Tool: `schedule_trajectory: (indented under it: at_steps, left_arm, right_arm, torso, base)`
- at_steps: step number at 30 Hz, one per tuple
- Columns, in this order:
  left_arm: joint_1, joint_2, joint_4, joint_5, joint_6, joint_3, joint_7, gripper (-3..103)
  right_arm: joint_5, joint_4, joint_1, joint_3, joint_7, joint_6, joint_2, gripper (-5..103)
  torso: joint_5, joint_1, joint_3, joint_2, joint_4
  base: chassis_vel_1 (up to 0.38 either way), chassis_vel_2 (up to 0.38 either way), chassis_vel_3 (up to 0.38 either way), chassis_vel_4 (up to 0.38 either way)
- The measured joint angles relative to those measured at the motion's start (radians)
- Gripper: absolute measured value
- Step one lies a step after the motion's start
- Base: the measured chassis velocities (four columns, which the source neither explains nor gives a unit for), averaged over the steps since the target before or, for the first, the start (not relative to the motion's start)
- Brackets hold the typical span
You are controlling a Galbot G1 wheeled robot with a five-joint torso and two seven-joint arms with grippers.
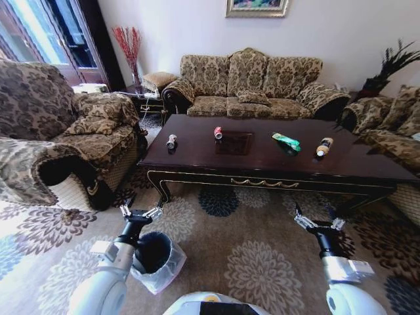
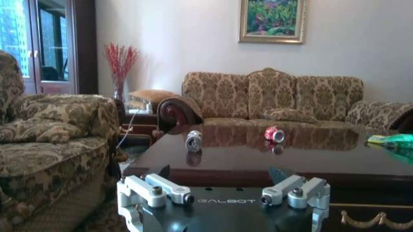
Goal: Move to the front of the table and place the trash on the table into the trash bin.
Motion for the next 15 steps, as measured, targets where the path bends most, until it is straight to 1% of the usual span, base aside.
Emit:
schedule_trajectory:
  at_steps: [2, 11, 13, 15]
  left_arm:
    - [-0.002, 0.001, 0.004, 0.006, 0.0, 0.0, 0.002, 100]
    - [0.007, -0.003, 0.013, 0.023, 0.004, -0.003, 0.001, 100]
    - [0.038, -0.008, 0.02, 0.029, 0.004, -0.015, -0.002, 100]
    - [0.046, -0.009, 0.022, 0.029, 0.003, -0.017, -0.002, 100]
  right_arm:
    - [-0.001, -0.002, 0.001, -0.002, -0.001, 0.0, 0.004, 100]
    - [-0.006, -0.011, 0.006, -0.006, -0.001, -0.014, 0.01, 100]
    - [-0.006, -0.024, 0.01, -0.006, -0.001, -0.013, 0.011, 100]
    - [-0.006, -0.028, 0.01, -0.006, -0.001, -0.012, 0.01, 100]
  torso:
    - [0.0007, -0.005, -0.006, -0.011, 0.0001]
    - [0.0007, -0.016, -0.028, -0.044, -0.0001]
    - [0.0005, -0.021, -0.037, -0.059, 0.0001]
    - [0.0006, -0.022, -0.039, -0.062, 0.0002]
  base:
    - [0.0, 0.0, 0.0, 0.0]
    - [0.0, 0.0, 0.0, 0.0]
    - [0.0, 0.0, 0.0, 0.0]
    - [0.0, 0.0, 0.0, 0.0]
